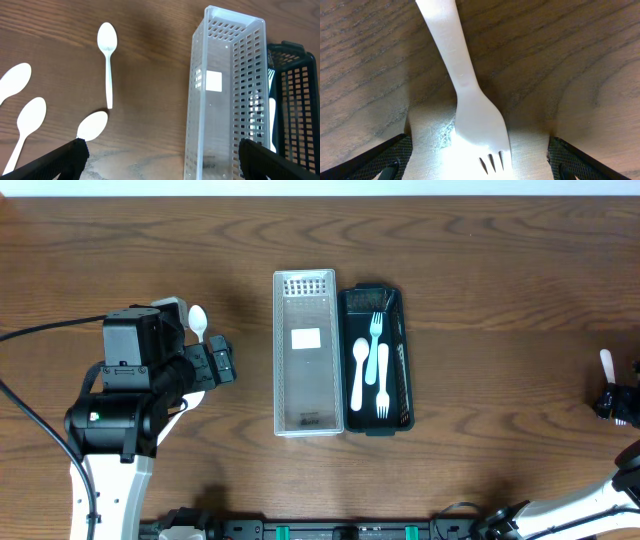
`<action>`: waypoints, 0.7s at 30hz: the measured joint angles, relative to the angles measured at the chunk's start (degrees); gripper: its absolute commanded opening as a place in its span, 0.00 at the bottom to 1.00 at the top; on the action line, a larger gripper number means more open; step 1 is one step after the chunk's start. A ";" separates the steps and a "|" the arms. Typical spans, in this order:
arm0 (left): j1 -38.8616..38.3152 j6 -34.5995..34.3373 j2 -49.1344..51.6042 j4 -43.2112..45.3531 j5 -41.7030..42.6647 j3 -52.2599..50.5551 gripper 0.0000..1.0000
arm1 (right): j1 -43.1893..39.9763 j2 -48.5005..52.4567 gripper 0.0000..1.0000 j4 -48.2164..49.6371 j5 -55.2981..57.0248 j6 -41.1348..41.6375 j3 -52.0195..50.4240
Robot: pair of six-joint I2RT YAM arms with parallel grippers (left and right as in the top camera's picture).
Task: Pack container
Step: 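Grasp the last white fork with the right gripper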
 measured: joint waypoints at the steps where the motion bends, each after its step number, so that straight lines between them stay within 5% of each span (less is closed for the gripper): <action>1: 0.00 0.00 0.00 0.00 0.00 0.00 0.98 | 0.02 0.00 0.86 0.00 -0.02 0.00 0.00; 7: 0.00 0.00 0.00 0.02 0.00 0.00 0.98 | 0.70 0.02 0.60 0.02 -0.20 -0.52 0.04; 21: 0.00 -0.02 0.02 0.00 0.00 0.00 0.98 | 0.74 0.11 0.38 0.00 -0.24 -0.20 0.13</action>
